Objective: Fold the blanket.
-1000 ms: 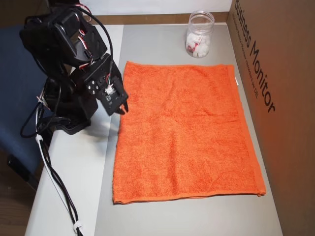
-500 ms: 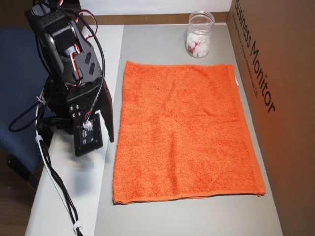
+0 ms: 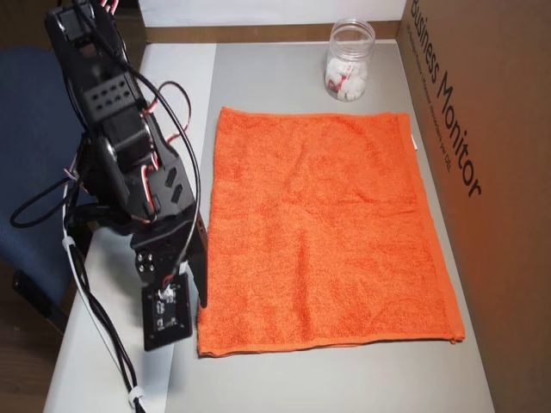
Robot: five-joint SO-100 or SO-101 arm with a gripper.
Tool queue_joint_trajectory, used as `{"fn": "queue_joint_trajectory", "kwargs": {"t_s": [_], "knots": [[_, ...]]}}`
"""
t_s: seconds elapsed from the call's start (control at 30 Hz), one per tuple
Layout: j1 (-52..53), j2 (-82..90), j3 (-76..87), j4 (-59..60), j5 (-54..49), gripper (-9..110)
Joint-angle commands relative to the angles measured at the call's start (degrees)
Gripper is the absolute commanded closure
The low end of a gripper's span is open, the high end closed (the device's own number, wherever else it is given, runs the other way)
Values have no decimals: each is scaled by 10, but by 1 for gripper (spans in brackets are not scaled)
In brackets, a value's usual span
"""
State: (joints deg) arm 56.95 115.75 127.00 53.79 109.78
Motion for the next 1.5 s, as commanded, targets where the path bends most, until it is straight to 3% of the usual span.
{"fn": "queue_joint_trajectory", "kwargs": {"t_s": [0.0, 0.93, 1.17, 1.47], "knots": [[11, -22, -18, -31, -24, 82], [-20, -193, -11, -195, -96, 82], [-34, -187, 22, -196, -98, 95], [-35, -187, 28, -196, -100, 99]]}}
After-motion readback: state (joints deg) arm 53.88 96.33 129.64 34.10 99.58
